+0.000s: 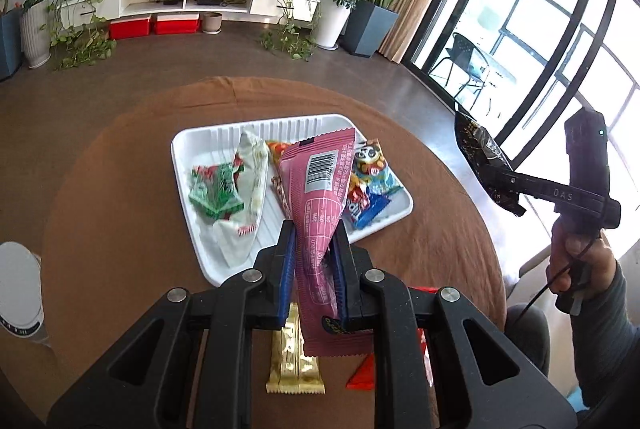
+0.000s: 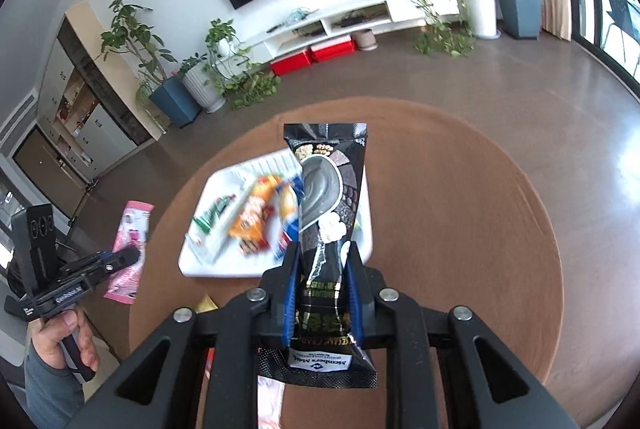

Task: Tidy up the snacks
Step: 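Carry the pink and black bars over the white tray, then lower both bars into the tray and open both grippers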

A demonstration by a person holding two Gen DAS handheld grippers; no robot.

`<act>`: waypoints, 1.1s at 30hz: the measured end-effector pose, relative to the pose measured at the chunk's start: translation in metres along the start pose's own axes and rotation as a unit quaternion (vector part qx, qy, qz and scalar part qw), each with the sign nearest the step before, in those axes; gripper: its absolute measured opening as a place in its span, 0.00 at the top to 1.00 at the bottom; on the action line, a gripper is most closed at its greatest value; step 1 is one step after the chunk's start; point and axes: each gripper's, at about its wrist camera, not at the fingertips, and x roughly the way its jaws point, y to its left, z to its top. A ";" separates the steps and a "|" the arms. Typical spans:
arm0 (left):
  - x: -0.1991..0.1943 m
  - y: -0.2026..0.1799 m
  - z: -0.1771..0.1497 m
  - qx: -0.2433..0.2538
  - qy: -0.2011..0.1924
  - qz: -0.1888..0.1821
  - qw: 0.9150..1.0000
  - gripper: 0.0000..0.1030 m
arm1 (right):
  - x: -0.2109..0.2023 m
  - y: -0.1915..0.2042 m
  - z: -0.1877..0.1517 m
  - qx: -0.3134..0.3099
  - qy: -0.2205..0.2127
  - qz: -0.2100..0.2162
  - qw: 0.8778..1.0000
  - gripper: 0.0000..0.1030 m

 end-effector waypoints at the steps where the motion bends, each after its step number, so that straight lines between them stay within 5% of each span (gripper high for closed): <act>1: 0.004 -0.002 0.010 0.006 0.000 0.002 1.000 0.85 | 0.003 0.005 0.008 -0.004 -0.001 0.003 1.000 0.78; 10: 0.054 0.002 0.058 -0.001 0.015 0.008 1.000 0.85 | 0.068 0.056 0.054 -0.036 0.032 0.036 0.998 0.78; 20: 0.112 0.024 0.056 -0.028 0.043 0.020 0.999 0.85 | 0.148 0.069 0.047 -0.026 0.097 0.032 0.994 0.78; 33: 0.161 0.038 0.044 -0.031 0.058 0.039 0.997 0.85 | 0.188 0.054 0.033 -0.005 0.130 0.011 0.991 0.77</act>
